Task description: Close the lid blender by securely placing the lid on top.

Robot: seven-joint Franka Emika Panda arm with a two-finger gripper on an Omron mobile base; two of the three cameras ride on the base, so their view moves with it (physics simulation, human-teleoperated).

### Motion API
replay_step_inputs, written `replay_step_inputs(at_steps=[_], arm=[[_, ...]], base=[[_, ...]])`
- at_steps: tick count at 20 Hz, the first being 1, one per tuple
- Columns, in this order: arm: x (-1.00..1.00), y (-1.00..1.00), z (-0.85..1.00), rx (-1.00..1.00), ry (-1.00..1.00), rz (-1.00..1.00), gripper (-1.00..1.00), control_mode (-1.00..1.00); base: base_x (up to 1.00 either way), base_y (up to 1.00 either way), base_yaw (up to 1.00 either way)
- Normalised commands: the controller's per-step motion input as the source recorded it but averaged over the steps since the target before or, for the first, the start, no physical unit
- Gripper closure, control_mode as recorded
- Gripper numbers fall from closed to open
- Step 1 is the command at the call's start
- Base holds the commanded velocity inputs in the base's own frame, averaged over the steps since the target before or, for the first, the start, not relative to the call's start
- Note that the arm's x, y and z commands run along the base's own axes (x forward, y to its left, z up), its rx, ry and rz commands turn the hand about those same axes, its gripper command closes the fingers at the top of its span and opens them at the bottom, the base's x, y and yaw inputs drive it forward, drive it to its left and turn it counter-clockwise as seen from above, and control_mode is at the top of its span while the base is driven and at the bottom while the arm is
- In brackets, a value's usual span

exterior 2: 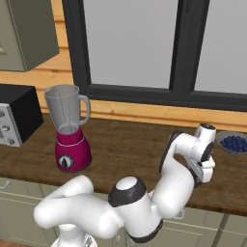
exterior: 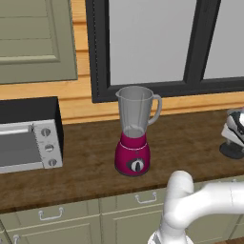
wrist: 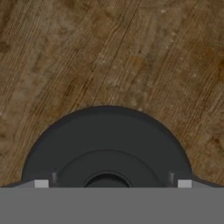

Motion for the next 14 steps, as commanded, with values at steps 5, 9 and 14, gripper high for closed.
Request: replay_step_inputs(at_steps=[5, 9, 14], arm=[[0.02, -0.01, -0.08, 0.00, 0.00, 0.00, 1.00, -1.00], [0.00, 0.00, 0.00, 0.00, 0.00, 0.00, 1.00, -1.00], [0.00, 0.00, -0.01, 0.00, 0.00, 0.00, 1.00, -1.00]], base=[[0.00, 0.00, 0.00], [0.00, 0.00, 0.00], [0.00, 0.00, 0.00]])
